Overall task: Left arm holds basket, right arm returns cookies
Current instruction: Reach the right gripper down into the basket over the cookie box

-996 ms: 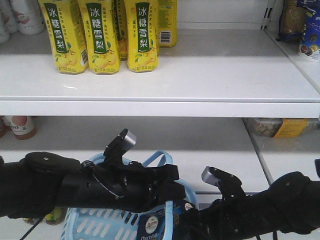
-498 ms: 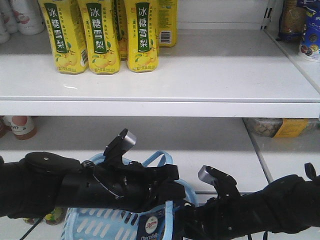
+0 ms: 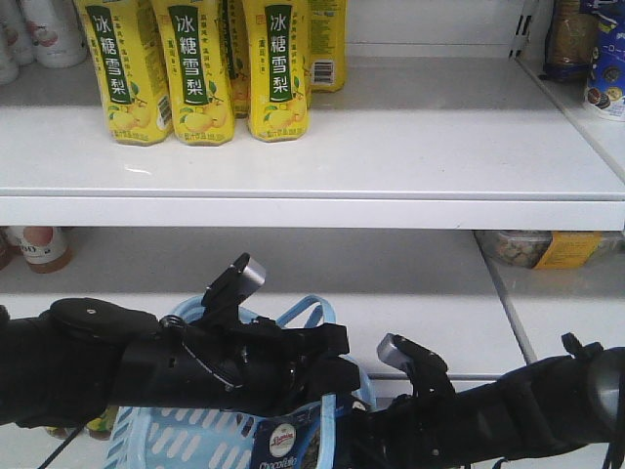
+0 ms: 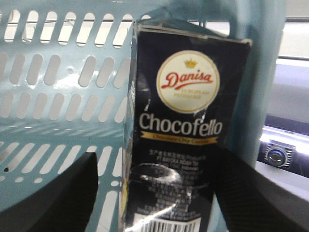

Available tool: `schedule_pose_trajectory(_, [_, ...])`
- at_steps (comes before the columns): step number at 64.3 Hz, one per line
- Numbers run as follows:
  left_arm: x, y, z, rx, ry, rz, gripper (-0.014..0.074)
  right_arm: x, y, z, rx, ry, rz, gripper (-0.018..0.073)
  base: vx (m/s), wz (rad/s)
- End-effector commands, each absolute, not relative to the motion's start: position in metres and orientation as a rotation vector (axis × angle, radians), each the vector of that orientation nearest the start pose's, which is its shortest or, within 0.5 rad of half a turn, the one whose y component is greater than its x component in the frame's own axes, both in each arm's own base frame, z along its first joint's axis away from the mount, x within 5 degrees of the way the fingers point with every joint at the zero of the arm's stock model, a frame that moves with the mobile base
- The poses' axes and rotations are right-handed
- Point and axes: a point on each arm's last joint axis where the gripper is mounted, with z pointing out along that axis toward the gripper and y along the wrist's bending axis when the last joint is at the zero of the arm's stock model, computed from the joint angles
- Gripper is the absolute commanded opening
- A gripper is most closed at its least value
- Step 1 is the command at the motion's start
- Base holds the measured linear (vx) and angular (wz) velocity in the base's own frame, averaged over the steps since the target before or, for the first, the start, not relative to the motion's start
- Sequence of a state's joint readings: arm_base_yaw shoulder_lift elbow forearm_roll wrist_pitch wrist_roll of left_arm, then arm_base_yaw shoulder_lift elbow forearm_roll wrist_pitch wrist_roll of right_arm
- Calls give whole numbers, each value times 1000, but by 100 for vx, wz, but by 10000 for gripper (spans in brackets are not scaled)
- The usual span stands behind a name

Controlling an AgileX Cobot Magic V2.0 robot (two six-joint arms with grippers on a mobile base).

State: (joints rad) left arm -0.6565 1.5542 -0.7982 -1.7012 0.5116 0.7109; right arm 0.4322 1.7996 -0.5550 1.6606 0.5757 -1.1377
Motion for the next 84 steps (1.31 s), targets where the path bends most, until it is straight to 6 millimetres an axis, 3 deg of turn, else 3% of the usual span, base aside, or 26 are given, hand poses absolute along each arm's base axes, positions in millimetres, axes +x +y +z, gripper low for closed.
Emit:
schedule_pose_trajectory(1, [218, -227, 250, -96, 2384, -1521, -6, 218, 162, 114, -92, 2715, 1180, 476, 0, 0])
schedule_pose_trajectory(24, [218, -227, 250, -96, 2384, -1521, -6, 223, 168, 122, -126, 2644, 1277, 439, 0, 0])
schedule_pose_trajectory(45, [218, -227, 250, -96, 2384, -1521, -6, 235, 170, 127, -108, 2620, 1216, 431, 0, 0])
schedule_pose_trajectory(73, [218, -227, 250, -96, 2384, -1521, -6, 238, 170, 127, -118, 2619, 1185, 229, 0, 0])
schedule_pose_trajectory(84, [218, -227, 250, -96, 2384, -1521, -6, 238, 169, 127, -128, 2617, 1181, 200, 0, 0])
